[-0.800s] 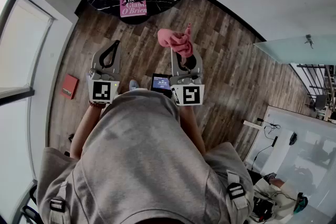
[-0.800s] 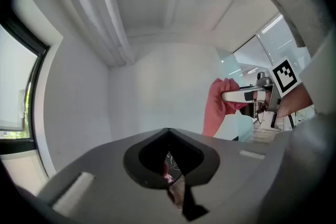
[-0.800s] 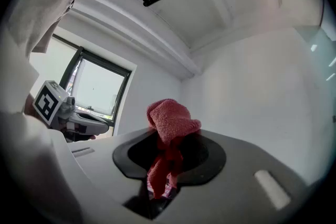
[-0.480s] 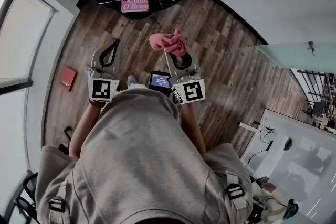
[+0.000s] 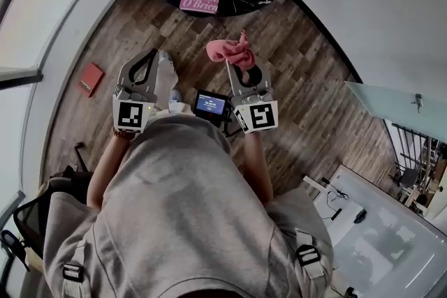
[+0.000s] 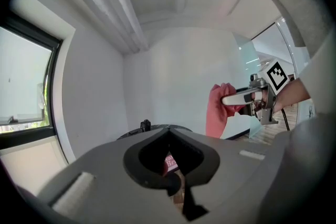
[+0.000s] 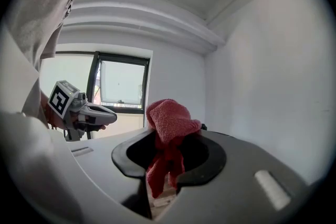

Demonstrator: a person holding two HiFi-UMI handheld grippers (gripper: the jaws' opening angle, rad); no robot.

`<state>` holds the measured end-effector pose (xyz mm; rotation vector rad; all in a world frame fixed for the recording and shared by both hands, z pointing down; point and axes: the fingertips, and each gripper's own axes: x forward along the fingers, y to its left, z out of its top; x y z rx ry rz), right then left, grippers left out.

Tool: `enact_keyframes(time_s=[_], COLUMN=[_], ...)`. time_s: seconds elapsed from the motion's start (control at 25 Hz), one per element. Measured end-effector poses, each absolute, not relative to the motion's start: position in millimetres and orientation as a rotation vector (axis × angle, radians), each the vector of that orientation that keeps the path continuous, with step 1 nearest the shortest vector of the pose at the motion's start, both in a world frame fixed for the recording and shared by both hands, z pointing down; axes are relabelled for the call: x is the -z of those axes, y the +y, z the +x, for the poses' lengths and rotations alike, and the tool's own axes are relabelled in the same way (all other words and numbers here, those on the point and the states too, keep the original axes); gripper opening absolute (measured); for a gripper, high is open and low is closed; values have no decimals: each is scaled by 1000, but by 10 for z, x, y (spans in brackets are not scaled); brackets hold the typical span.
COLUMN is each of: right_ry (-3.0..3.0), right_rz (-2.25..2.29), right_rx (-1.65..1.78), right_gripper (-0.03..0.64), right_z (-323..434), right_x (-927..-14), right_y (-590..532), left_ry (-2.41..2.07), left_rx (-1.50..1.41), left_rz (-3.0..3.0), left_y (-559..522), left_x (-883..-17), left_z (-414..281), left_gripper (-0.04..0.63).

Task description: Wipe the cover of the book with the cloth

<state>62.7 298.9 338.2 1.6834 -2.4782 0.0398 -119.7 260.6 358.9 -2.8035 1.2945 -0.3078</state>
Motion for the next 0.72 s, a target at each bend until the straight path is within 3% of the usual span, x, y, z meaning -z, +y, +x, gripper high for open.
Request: enact_keyframes(time_s=[0.72], right_ry=[-2205], right_rz=[1105], right_rx=[-139], right_gripper=[133], right_z=[1049], right_x=[-4312], right_y=[354], left_ry=[1259], left_rx=[464], left_rz=[-2827], left_y=[444], left_x=[-4545], left_z=[-711], left_gripper=[0])
